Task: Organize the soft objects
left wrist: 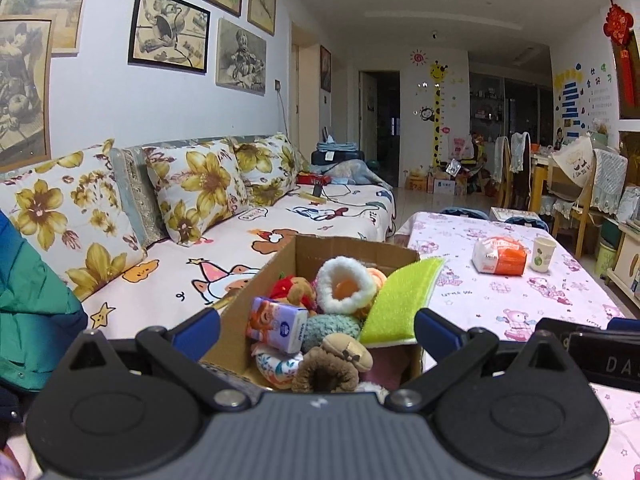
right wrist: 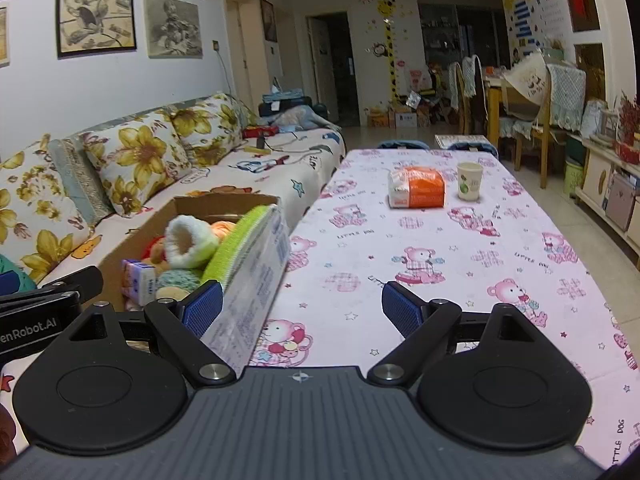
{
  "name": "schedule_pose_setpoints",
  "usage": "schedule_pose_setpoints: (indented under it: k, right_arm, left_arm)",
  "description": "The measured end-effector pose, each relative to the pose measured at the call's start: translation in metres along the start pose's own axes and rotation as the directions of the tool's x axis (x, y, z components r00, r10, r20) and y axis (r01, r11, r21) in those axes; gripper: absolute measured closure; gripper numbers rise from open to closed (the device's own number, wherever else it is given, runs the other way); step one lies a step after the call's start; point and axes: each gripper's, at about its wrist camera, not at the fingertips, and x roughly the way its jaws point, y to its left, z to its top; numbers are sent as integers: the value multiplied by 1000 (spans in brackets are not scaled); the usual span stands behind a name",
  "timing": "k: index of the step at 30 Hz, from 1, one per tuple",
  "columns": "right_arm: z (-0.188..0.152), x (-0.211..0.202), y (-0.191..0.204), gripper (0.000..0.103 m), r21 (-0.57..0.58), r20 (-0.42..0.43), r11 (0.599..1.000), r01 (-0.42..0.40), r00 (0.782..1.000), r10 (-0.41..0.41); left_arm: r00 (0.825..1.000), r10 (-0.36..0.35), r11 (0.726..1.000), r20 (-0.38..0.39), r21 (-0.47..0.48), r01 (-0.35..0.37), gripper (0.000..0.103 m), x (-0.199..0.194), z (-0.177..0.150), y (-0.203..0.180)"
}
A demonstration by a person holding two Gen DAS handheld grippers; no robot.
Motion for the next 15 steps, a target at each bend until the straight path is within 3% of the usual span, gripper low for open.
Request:
schedule_pose_setpoints:
  k: [15]
  right_arm:
    - [-5,-18,15,0,-48,26,999,-24,999,25]
  left_arm:
    - [999,9,1000,38,-18,-9,1,-27,-4,17]
